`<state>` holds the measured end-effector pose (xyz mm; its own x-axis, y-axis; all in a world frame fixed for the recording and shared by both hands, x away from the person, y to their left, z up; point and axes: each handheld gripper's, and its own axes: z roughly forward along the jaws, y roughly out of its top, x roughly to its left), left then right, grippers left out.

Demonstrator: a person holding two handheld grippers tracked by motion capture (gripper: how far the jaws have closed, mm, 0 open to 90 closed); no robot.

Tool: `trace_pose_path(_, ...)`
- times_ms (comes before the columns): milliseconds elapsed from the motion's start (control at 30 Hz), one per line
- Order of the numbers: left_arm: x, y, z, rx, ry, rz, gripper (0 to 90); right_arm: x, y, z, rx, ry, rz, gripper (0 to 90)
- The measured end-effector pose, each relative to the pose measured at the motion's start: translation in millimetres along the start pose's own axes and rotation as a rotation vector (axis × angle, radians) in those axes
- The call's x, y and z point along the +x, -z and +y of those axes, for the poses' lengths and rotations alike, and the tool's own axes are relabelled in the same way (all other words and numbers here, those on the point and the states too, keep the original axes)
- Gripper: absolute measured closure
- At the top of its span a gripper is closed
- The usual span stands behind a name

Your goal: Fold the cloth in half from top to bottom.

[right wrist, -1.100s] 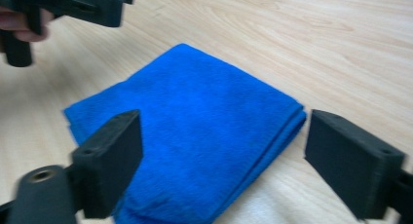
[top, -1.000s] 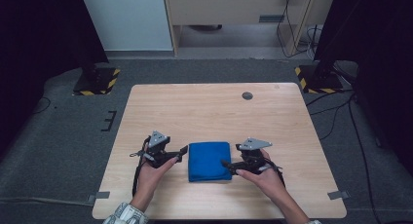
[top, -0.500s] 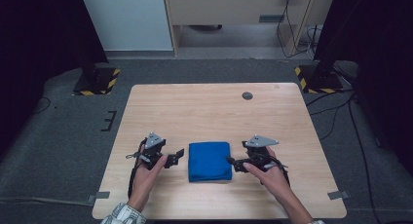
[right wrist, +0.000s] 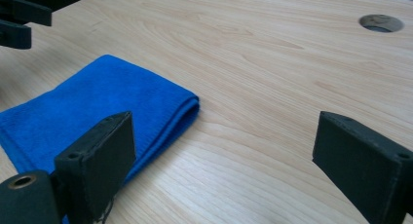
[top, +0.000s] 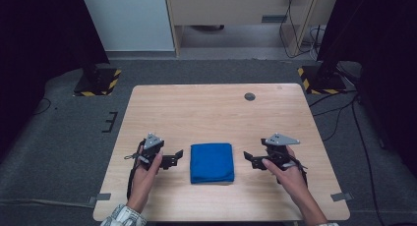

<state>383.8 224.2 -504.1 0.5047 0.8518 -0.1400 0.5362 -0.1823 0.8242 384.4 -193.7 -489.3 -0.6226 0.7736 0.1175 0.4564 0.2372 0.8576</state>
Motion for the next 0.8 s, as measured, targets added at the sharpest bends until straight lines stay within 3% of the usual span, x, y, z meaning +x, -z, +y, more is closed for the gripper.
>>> trace_pose_path(400, 11.1, -2.9, -5.4, 0.071, -0.036, 0.044, 6.0, -32.0, 8.7, -14.7, 0.039, -0.046, -0.1, 8.7)
trace_pose_path(633, 15.0, -7.2, -8.9, 0.118, -0.043, 0.057, 6.0, -42.4, 5.7, -24.8, 0.114, -0.075, -0.111, 9.4)
trace_pose_path(733, 17.2, -7.4, -9.8, 0.122, -0.052, 0.08, 6.3, -47.8, 3.7, -27.6, 0.14, -0.075, -0.12, 9.6)
trace_pose_path(800, 20.7, -8.1, -10.4, 0.125, -0.05, 0.096, 6.6, -52.4, 2.2, -29.5, 0.156, -0.1, -0.13, 9.6)
